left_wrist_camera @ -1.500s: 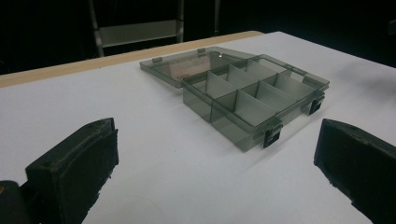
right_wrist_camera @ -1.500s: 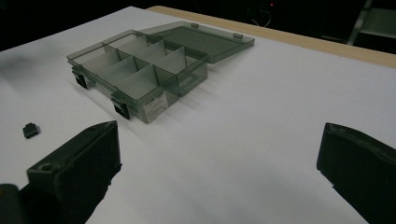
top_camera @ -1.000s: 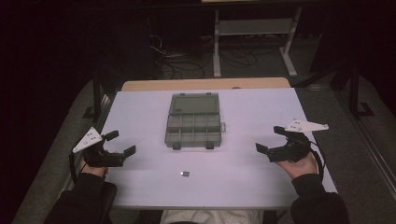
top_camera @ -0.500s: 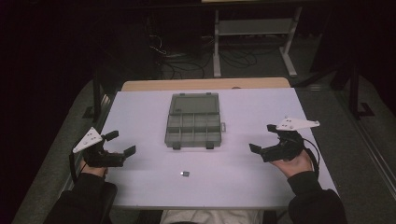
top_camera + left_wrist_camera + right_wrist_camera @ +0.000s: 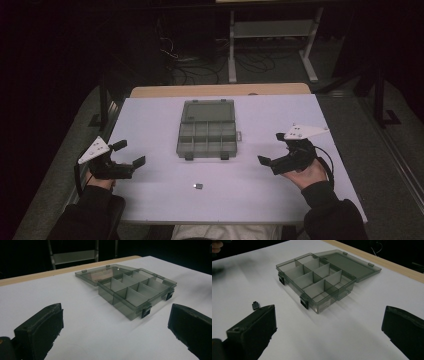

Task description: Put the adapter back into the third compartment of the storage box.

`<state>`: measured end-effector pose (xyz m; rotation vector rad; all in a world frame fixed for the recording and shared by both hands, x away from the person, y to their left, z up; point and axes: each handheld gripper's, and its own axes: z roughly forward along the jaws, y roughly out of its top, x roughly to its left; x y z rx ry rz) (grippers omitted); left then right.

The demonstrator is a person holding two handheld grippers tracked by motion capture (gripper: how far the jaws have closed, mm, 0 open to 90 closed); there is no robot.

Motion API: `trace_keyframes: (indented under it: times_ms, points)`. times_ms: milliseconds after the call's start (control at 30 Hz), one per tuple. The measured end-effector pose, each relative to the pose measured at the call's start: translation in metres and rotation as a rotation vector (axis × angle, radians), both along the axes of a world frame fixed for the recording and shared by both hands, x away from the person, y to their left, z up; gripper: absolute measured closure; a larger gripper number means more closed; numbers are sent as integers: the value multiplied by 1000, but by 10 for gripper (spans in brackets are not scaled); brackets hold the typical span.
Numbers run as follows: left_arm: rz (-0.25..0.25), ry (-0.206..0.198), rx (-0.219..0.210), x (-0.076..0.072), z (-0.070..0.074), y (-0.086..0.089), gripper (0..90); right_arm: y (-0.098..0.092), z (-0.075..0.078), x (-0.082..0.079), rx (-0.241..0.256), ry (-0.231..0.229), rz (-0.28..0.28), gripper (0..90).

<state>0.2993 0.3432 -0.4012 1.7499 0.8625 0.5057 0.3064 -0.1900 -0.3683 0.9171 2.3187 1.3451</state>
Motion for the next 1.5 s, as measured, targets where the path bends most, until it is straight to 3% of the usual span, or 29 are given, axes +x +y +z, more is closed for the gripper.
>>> trace_keyframes:
  times_ms: [1500]
  points:
    - [-2, 0, 5, 0, 0, 0, 0, 62, 9, 14, -82, 42, 173, 0]
